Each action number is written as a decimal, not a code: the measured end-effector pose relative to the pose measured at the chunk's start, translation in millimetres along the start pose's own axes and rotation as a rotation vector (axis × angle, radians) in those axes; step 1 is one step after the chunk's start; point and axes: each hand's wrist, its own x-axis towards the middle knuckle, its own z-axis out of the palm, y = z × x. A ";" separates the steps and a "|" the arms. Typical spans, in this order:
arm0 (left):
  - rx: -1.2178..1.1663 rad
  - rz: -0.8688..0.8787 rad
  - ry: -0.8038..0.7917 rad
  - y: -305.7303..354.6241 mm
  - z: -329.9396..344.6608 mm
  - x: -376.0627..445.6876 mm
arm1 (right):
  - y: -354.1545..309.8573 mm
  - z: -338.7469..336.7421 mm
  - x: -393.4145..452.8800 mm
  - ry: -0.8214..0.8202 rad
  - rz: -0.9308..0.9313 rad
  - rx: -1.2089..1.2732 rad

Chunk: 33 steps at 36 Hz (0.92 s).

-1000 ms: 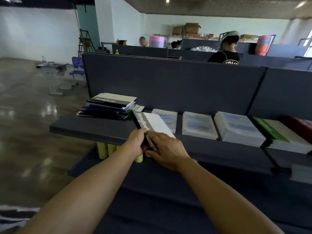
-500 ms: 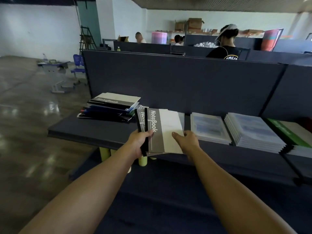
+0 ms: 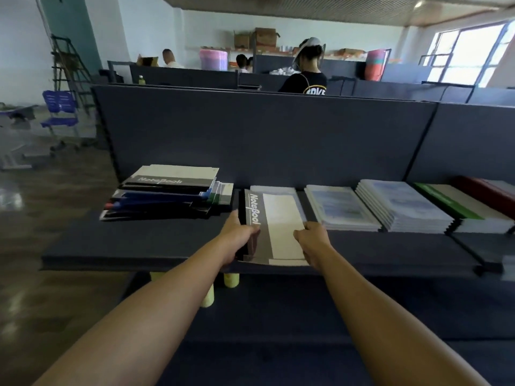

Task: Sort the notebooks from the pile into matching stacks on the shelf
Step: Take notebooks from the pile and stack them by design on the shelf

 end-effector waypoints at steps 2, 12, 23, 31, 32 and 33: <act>0.035 0.019 -0.012 -3.4 -0.3 2.5 | -0.3 0.5 -1.2 0.011 0.008 -0.013; 0.084 0.056 -0.085 5.0 11.0 7.3 | -5.9 -12.6 2.1 0.153 0.036 0.007; 0.554 0.196 -0.189 2.6 29.2 1.7 | -0.2 -30.6 4.0 0.262 0.013 -0.483; 0.689 0.236 0.087 -3.3 -17.0 11.2 | -19.5 -2.3 7.5 0.413 -0.278 -0.795; 0.701 0.233 0.117 -3.7 -25.6 11.7 | -24.1 5.0 8.4 0.396 -0.341 -0.790; 0.718 0.230 0.145 -4.6 -34.4 12.2 | -29.4 12.9 8.9 0.372 -0.399 -0.777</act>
